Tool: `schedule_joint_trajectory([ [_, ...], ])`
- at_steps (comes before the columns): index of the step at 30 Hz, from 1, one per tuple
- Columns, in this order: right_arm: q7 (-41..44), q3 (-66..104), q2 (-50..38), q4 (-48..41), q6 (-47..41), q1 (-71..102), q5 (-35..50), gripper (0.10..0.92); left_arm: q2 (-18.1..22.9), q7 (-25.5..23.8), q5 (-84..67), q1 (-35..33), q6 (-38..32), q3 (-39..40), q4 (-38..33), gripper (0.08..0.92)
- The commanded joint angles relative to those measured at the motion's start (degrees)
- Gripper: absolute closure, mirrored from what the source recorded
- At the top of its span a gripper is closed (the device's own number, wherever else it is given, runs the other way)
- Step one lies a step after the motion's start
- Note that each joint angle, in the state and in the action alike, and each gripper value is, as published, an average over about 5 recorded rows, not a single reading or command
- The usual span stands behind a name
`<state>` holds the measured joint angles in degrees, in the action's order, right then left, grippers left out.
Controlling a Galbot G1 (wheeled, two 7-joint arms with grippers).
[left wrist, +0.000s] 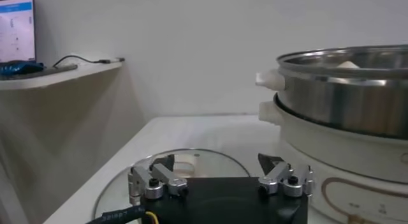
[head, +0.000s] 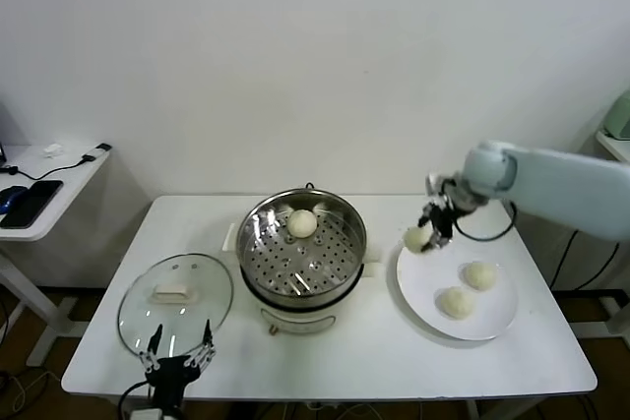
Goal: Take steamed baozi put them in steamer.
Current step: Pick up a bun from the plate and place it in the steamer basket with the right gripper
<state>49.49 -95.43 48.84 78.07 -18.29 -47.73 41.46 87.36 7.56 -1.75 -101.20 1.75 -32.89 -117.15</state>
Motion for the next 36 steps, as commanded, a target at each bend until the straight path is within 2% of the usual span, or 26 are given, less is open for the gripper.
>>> schedule_joint_trajectory([
  [1, -3.3, -5.1, 10.7, 10.9, -4.5, -20.9, 19.6, 0.431, 0.3, 0.0, 0.7, 0.2, 0.3, 1.3, -0.2, 0.177],
  [7, -12.3, 0.6, 20.9, 13.1, -11.8, -13.7, 28.0, 0.431, 0.4, 0.1, 1.0, 0.4, 0.0, 1.9, 0.1, 0.177],
  [14, -19.2, 5.5, 27.2, 6.9, -16.6, 0.8, 24.4, 0.431, 0.2, 0.2, 1.4, -0.7, -0.4, 1.6, -0.6, 0.177],
  [23, -20.2, 7.3, 34.2, -6.5, -17.2, 11.0, 18.6, 0.431, 0.3, 0.3, 1.7, -1.1, -0.7, 1.7, -0.2, 0.177],
  [36, -19.8, 7.3, 37.6, -12.4, -17.5, 15.8, 14.8, 0.428, 0.6, 0.3, 1.5, -1.1, -0.4, 1.9, -0.7, 0.177],
])
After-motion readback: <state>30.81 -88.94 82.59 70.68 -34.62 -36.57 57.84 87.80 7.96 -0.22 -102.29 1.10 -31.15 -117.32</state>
